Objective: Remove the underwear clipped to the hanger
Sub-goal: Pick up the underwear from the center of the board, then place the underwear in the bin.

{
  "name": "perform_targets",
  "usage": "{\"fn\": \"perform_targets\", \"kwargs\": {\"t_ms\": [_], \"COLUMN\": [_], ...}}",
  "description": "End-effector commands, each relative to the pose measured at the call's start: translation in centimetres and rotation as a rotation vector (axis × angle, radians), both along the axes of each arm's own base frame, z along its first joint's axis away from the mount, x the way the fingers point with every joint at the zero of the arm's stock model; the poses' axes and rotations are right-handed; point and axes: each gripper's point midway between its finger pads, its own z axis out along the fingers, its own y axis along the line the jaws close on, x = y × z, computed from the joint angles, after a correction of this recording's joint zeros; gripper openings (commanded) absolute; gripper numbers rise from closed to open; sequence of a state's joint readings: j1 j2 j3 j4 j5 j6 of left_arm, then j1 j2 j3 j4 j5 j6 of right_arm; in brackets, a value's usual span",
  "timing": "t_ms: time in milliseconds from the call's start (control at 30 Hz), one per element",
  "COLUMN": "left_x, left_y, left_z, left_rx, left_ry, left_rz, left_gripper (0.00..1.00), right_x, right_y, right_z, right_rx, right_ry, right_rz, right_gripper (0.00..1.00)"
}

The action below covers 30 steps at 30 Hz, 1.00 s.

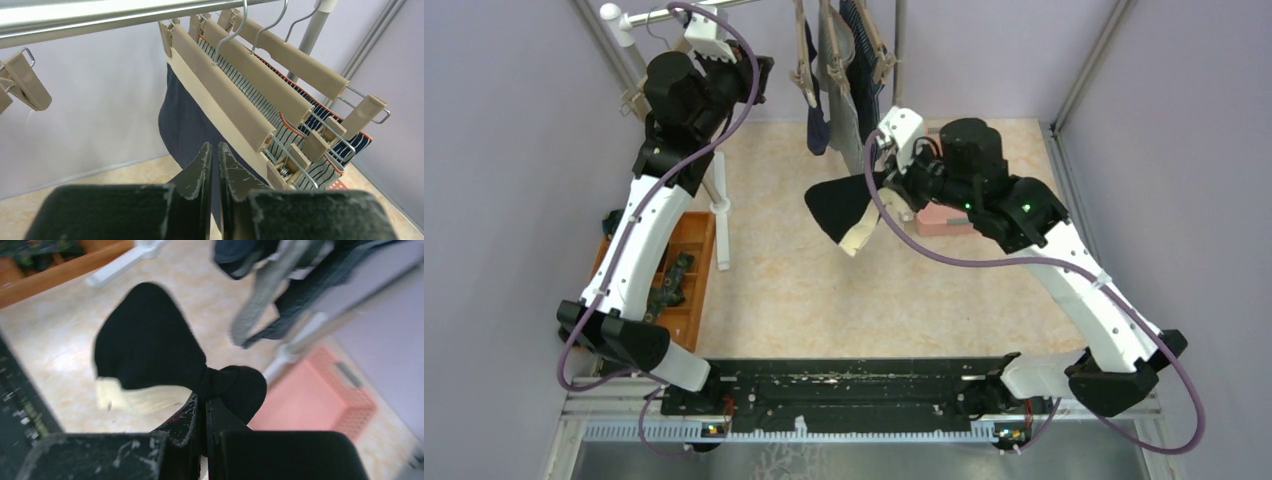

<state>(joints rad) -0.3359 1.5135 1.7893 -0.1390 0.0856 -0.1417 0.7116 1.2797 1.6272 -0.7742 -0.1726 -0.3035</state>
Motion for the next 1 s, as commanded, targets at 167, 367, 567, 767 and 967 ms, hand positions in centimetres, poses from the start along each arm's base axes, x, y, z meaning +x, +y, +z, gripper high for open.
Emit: {"fn": "perform_targets", "kwargs": {"t_ms": [167, 367, 567, 767, 967], "left_x": [0.9, 2.3, 1.7, 1.3, 1.0], "left_y": [-0.3, -1.4, -2.3, -2.7, -4.0], "left_z": [2.8, 2.2, 3.7, 3.8, 3.6], "left_rx": [0.01, 0.038, 0.02, -0.002, -0.05], "left_ry": [-0.052, -0.016, -0.05, -0.035, -0.013], "left_rz": [0.002, -0.033, -0.089, -0.113, -0.189], "left_gripper": [0.06, 0.02, 0.06, 0.03, 0.04], "right_x": [8.9, 12.3, 14.4, 16.0, 18.7], "right_y": [-10.6, -16.3, -18.3, -19.4, -21.5], "right_z": [-0.9, -1.8, 0.0, 2.4, -3.9], "right_rx": [-0.204, -0.071, -0.02, 0.016, -0.115], "right_ry": [-0.065, -0.025, -0.119, -0.219, -0.131], "right_rz": [-0.746, -1.036, -1.138, -1.185, -1.243], "right_gripper": [0.0, 0.0, 0.0, 0.0, 0.0]}}
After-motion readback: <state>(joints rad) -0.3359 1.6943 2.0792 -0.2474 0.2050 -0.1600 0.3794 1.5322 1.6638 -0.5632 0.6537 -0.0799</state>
